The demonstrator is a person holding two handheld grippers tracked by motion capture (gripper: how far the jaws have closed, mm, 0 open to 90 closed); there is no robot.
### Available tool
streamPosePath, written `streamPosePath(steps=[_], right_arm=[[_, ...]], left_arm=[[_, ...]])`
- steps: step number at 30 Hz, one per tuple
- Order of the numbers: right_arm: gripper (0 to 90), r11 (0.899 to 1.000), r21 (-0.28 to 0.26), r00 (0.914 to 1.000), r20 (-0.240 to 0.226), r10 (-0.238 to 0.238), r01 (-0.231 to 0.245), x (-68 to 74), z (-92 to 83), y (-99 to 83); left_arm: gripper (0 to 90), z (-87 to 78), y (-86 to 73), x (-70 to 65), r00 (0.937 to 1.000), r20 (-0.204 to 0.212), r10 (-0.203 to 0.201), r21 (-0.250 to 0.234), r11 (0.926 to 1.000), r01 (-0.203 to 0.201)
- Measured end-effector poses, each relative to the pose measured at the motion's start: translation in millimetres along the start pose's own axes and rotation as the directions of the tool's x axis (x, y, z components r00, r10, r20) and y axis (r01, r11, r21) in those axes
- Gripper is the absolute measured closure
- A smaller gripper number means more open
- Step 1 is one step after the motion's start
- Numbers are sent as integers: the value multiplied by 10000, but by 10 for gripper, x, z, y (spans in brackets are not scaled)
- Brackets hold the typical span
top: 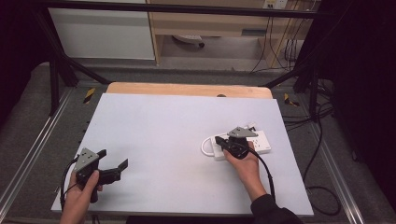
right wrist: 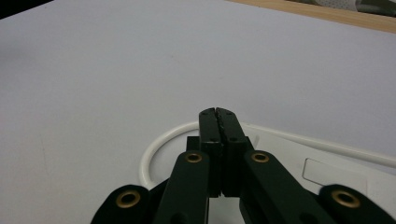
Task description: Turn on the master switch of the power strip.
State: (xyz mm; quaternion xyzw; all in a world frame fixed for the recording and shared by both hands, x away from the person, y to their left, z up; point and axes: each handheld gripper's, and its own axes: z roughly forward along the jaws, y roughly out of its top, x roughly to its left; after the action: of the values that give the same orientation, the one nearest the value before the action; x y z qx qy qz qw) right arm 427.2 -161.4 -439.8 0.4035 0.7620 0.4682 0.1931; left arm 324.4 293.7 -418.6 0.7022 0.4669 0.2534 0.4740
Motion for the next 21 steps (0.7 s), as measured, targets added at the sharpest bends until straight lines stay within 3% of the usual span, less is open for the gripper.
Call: streamPosePath(steps=[21], right_arm=[[900,9999,149,10000,90,-34,32,-4,29,-36]], left_arm=[[57,9,-4,3,10000,0,17,74,10000,-17]])
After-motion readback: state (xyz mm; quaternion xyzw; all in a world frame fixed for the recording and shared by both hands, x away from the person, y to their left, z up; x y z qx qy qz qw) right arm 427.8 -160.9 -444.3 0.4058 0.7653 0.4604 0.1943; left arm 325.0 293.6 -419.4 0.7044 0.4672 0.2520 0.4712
